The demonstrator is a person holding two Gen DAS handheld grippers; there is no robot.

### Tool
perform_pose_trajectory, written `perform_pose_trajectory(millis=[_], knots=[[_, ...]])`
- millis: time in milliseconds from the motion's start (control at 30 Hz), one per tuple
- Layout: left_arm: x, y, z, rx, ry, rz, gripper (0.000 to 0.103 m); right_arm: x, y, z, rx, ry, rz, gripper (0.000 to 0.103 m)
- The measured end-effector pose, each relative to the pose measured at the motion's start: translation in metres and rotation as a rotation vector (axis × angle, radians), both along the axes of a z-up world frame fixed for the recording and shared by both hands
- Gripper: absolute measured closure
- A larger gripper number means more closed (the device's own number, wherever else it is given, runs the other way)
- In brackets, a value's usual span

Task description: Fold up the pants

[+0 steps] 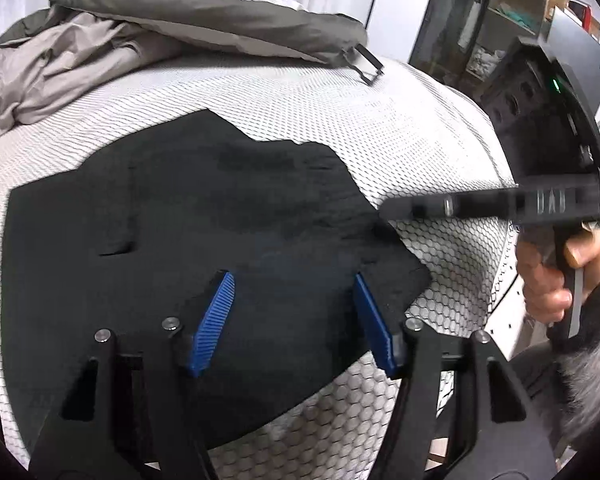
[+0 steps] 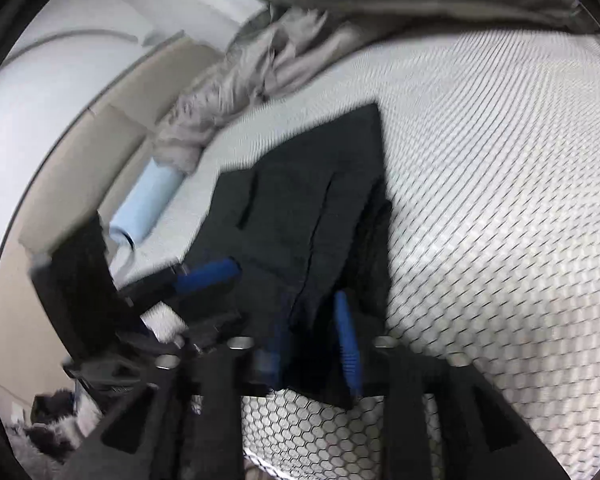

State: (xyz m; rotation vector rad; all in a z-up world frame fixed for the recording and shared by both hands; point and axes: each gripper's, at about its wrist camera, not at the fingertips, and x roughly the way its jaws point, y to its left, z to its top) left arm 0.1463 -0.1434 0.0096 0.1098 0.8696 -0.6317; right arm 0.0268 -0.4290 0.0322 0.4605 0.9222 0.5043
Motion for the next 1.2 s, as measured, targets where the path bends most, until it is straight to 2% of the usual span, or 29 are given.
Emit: perform_pose_trajectory(millis=[100,200,333,533,633,733,767,800,867,967,1033,1067,1100,1133,1200], knots=[[-0.001,-0.013,-0.012,0.086,-0.003,-0.014,0.044,0.009,-0.014,-0.009,0.081,0.043,-0.042,0.067],[0.001,-0.014,-0.014,0.087,0.005,-0.019,0.044,0.02,-0.014,-0.025,0.159,0.13,0.017,0.065],[0.001,-0.01,-0.017,0.095,0.015,-0.016,0.044,0.021,-0.004,-0.032,0.146,0.127,0.034,0.063],[0.001,-0.01,-0.017,0.108,0.008,-0.012,0.044,0.019,0.003,-0.022,0.158,0.097,0.077,0.062],[0.001,-0.011,-0.017,0.109,0.005,-0.009,0.044,0.021,0.007,-0.035,0.147,0.152,0.101,0.06],[0.001,-0.012,-0.018,0.115,0.001,-0.008,0.044,0.021,0.018,-0.039,0.109,0.131,0.123,0.061],[0.001,-0.011,-0.018,0.112,-0.002,-0.007,0.044,0.019,0.019,-0.039,0.13,0.12,0.13,0.07],[0.001,-0.011,-0.016,0.106,-0.005,-0.002,0.044,0.019,0.019,-0.038,0.142,0.124,0.125,0.086],[-0.001,-0.008,-0.01,0.076,-0.024,0.002,0.044,0.012,0.022,-0.024,0.138,0.077,0.13,0.089],[-0.007,-0.003,0.003,0.033,-0.06,0.0,0.041,-0.003,0.029,0.0,0.068,-0.007,0.149,0.09],[-0.009,-0.005,-0.002,0.051,-0.052,-0.003,0.039,-0.002,0.027,-0.008,-0.024,0.038,0.113,0.09],[-0.008,-0.007,-0.007,0.068,-0.035,-0.007,0.038,0.004,0.026,-0.023,-0.107,0.085,0.073,0.085],[-0.007,-0.011,-0.017,0.102,-0.016,-0.013,0.038,0.007,0.024,-0.033,-0.117,0.122,0.07,0.083],[-0.009,-0.013,-0.021,0.126,-0.034,-0.018,0.038,0.009,0.022,-0.036,-0.094,0.136,0.07,0.082],[-0.012,-0.008,-0.014,0.11,-0.053,-0.027,0.038,0.005,0.023,-0.021,-0.09,0.087,0.066,0.079]])
